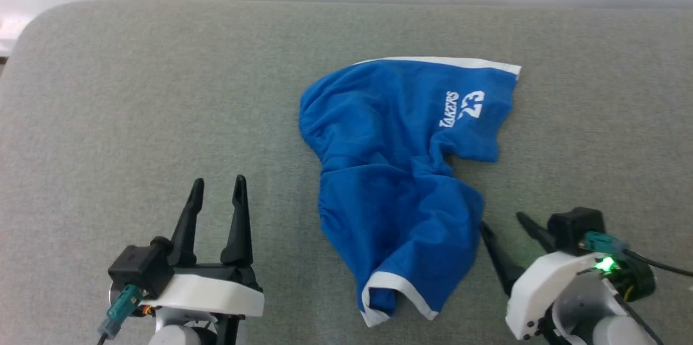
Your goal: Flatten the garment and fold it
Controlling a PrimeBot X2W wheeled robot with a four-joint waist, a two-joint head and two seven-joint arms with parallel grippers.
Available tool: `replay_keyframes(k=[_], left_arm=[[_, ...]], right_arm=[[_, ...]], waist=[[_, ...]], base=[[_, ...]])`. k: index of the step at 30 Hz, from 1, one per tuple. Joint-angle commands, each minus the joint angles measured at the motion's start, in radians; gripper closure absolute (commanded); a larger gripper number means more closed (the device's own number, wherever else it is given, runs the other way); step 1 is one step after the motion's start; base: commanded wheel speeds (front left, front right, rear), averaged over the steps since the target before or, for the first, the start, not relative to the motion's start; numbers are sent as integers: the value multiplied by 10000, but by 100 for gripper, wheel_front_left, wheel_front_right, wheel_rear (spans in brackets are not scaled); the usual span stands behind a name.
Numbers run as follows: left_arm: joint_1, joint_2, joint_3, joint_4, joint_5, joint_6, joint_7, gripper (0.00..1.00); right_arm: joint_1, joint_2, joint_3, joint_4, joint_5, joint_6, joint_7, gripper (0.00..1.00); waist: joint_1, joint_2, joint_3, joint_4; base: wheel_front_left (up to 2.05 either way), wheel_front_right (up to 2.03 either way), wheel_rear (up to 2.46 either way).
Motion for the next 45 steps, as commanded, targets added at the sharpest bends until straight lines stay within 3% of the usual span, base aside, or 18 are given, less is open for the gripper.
replay_keyframes(k=[1,6,7,8,11,16,21,28,34,35,36,39,45], left_arm=[[-138,-82,81,108,134,-136,-46,0],[-182,-344,288,382,235,-495,-46,0],[-180,-384,326,421,257,-547,-46,0],[-179,-417,365,461,282,-598,-46,0],[-190,-500,484,580,353,-727,-46,0],[-176,-629,664,661,382,-867,-47,0],[-176,-713,749,710,426,-968,-47,0],[-231,-776,696,858,475,-1093,-47,0],[-271,-798,613,1112,502,-1156,-47,0],[-264,-801,598,1156,513,-1158,-47,0],[-256,-802,580,1203,520,-1163,-47,0],[-197,-806,541,1339,570,-1169,-47,0],[38,-808,650,1166,761,-1101,-47,0]], right_arm=[[-216,-95,163,118,106,-7,136,0],[-522,-282,814,680,473,-7,636,0],[-574,-285,890,813,540,-7,685,22],[-619,-277,963,952,604,-7,743,55],[-753,-236,1064,1272,743,-7,724,100],[-912,-153,723,1327,671,-7,303,100],[-817,-306,-255,449,283,-7,102,100],[-28,-635,-2036,-1224,-338,-7,969,100],[401,-786,-2592,-1113,-854,-7,1363,100],[370,-724,-2647,-969,-944,-7,1253,55],[362,-730,-2638,-832,-1135,-7,1149,0],[272,-555,-2629,-591,-1364,-7,647,0],[111,74,-3177,-1409,-1802,-7,-1389,0]], waist=[[-1,0,121,182],[-1,0,209,452],[-1,0,216,485],[-1,0,219,511],[-1,0,207,542],[-1,0,133,391],[-1,0,119,161],[-1,0,202,37],[-1,0,141,86],[-1,0,105,88],[-1,0,54,100],[-1,0,-122,103],[-1,0,-337,-61]], base=[[0,0,0],[0,0,0],[0,0,0],[0,0,0],[0,0,0],[0,0,0],[0,0,0],[0,0,0],[0,0,0],[0,0,0],[0,0,0],[0,0,0],[0,0,0]])
